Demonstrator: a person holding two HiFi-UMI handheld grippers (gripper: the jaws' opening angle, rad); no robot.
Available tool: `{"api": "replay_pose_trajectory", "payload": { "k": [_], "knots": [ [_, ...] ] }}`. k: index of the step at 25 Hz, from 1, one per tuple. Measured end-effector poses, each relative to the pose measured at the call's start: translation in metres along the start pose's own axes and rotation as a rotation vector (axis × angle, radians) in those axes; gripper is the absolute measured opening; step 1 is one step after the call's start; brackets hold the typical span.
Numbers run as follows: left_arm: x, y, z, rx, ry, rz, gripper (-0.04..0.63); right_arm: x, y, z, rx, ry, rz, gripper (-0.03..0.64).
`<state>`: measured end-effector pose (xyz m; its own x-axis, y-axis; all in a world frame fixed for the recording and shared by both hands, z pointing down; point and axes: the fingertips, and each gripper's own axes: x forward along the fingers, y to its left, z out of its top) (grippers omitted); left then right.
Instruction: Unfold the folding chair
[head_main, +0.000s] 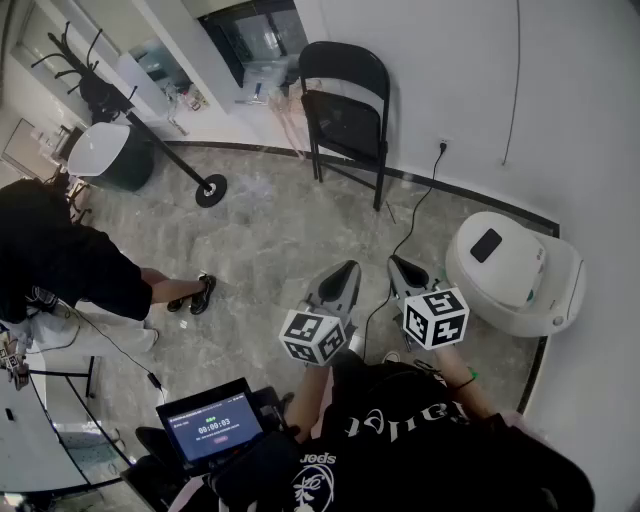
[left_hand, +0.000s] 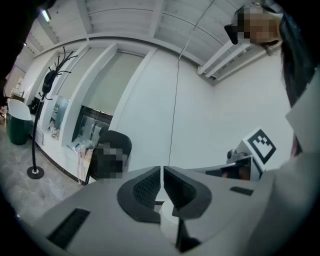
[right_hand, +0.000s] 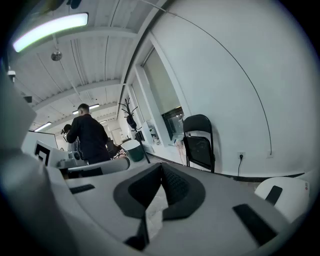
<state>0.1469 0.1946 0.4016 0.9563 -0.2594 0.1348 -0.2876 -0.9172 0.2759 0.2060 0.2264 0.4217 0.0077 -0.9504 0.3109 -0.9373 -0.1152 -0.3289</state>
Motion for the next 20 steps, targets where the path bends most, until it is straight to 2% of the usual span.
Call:
{"api": "replay_pose_trajectory", "payload": {
  "k": [11,20],
  "knots": [
    [0.035,-0.002,-0.005,0.018,0.061,-0.031,0.021,0.000,-0.049,0.007,0.077,-0.020,-0.072,0.015],
    [0.084,0.042,0.003,0.012,0.059,-0.072,0.021,0.049,-0.072,0.021,0.065,-0.007,-0.108,0.015]
  ]
}}
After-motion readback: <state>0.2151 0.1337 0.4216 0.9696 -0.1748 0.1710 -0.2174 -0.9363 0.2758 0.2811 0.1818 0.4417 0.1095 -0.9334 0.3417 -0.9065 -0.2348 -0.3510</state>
